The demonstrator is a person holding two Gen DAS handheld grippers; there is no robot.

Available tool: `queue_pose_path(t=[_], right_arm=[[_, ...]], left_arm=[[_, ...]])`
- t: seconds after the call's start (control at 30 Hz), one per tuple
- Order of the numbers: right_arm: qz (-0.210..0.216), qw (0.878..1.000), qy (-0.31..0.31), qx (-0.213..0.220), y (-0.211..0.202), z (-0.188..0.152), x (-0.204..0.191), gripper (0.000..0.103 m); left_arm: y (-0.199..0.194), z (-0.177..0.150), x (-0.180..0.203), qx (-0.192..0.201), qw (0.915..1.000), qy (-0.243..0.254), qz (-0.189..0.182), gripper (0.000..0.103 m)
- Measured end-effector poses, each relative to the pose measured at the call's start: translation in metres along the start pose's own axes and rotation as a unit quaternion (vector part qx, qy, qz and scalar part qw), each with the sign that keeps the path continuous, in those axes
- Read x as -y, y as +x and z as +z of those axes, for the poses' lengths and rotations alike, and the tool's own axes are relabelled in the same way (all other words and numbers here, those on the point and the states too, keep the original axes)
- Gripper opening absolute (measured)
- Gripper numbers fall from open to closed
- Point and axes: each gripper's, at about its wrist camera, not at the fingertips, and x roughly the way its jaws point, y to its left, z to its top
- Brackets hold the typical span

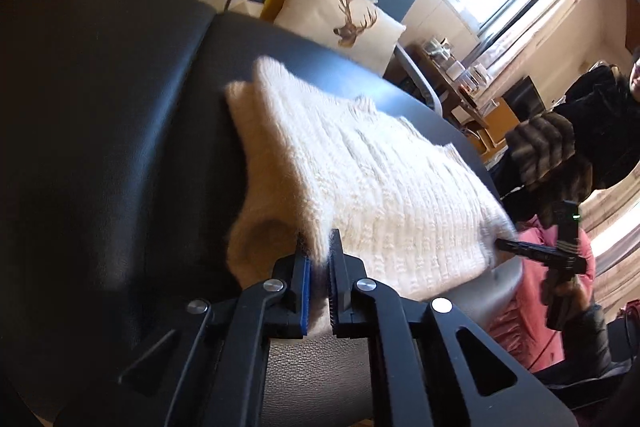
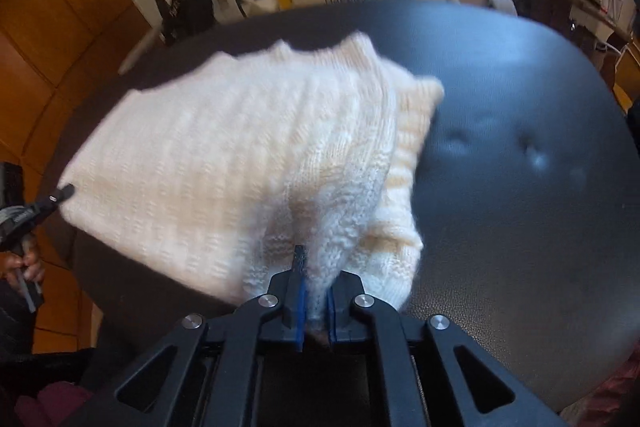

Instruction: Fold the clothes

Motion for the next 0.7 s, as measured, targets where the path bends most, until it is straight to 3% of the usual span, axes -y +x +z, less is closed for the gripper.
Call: queue_pose_path(t=[0.07,0.17,0.33,0.4,0.43,0.57,0.6,0.7], right_arm=[[0.014,1.000,0.005,0.017,-0.012,-0.004,0.001,0.006],[-0.009,0.999,0.023,-0.026,0.009,-0.017,0.021,0.006],[-0.003,0.998,0.066,-0.025,0.019,-0.024,0.040,0.006],[0.025,0.996,0.076,-0.035,0.012,-0.020,0.041,0.010],[0.021,0.996,0.084,-0.036,0.007,-0.017,0.042,0.020],[-0.090,0.994,0.063,-0.004,-0.027,-0.015,0.037,0.026],[-0.082,0.995,0.058,0.000,-0.033,-0.016,0.032,0.026],[0.022,1.000,0.015,-0.008,-0.029,-0.008,-0.009,0.026]], left_arm=[[0.002,-0.002,-0.003,-0.006,0.9999,0.004,0.012,0.006],[0.009,-0.007,-0.009,-0.021,0.9993,0.003,0.030,0.006],[0.004,-0.009,-0.014,-0.031,0.9989,-0.013,0.033,0.008],[-0.006,-0.010,-0.010,-0.028,0.9986,-0.007,0.045,0.011],[-0.012,-0.010,-0.009,-0.023,0.9982,-0.002,0.056,0.012],[-0.037,-0.012,0.000,0.016,0.9959,0.008,0.089,0.018],[-0.042,-0.012,0.005,0.026,0.9962,0.012,0.082,0.018],[-0.038,-0.010,0.034,0.027,0.9986,0.041,0.019,0.026]])
